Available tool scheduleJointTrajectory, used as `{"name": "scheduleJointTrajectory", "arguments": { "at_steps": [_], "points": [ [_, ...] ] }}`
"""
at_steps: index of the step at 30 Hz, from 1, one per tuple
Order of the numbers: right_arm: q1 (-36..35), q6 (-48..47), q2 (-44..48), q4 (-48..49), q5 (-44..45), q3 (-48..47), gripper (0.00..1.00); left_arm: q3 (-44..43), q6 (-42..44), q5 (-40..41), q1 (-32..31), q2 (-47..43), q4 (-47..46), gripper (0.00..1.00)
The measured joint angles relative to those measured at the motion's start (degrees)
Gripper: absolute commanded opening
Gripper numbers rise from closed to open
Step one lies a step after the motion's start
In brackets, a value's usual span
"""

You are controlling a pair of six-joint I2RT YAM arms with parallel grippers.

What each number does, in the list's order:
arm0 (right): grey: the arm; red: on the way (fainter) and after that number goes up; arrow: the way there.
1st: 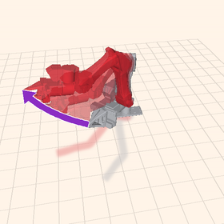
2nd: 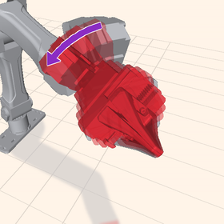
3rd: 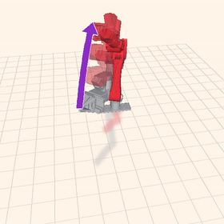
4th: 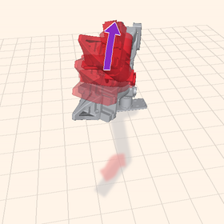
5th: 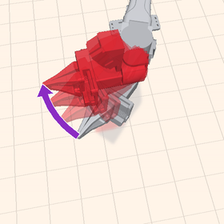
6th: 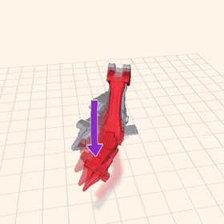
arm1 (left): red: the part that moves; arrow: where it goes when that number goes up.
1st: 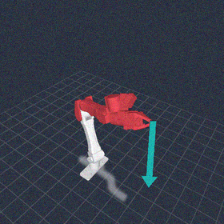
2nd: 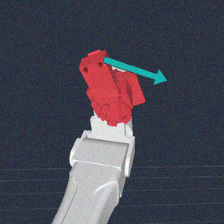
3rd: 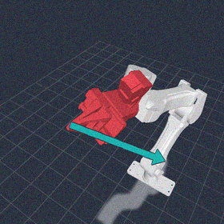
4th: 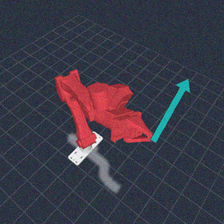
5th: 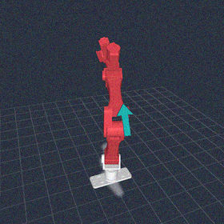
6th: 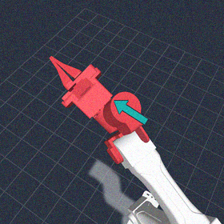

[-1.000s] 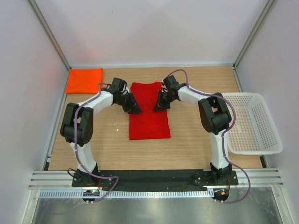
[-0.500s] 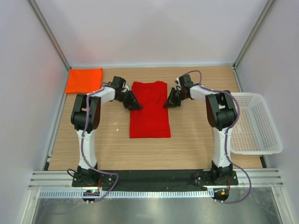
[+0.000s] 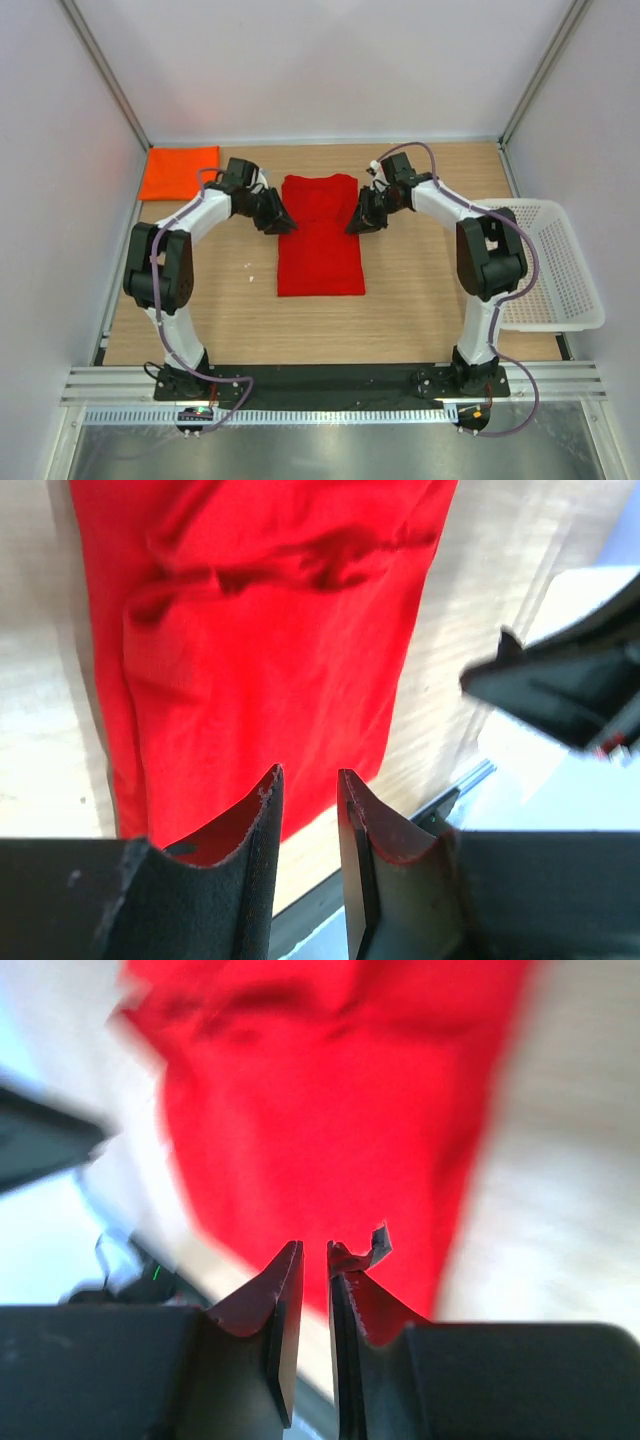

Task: Fold and stack the t-shirts
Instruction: Fold the tshirt

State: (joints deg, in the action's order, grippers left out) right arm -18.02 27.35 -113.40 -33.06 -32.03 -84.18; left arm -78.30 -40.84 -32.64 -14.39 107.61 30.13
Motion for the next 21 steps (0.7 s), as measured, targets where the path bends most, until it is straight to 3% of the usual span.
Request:
{"name": "scheduleJointTrajectory", "arguments": {
  "at_steps": [2,5,7,13,21],
  "points": [
    [-1.9,1.3,2.6,2.8,-4.0,3.8,0.2,3.3,-0.2,-0.4,-0.5,-1.7,-1.3,0.29],
    [-5.5,3.5,2.7,8.1,-10.9,9.8,0.05,9.3,-0.8,-0.5,-1.5,-1.9,-2.5,0.26],
    [-7.5,4.4,1.1,10.4,-13.9,13.8,0.01,12.6,-0.8,0.0,-2.0,-1.3,-1.9,0.25],
    [-6.6,3.5,-1.2,13.3,-17.4,23.5,0.01,14.8,-0.2,3.1,-1.9,-0.3,-0.5,0.24],
    [-4.3,0.8,2.5,11.0,-18.1,26.5,0.01,14.5,2.9,6.6,-2.4,-4.3,4.5,0.28]
  ]
}}
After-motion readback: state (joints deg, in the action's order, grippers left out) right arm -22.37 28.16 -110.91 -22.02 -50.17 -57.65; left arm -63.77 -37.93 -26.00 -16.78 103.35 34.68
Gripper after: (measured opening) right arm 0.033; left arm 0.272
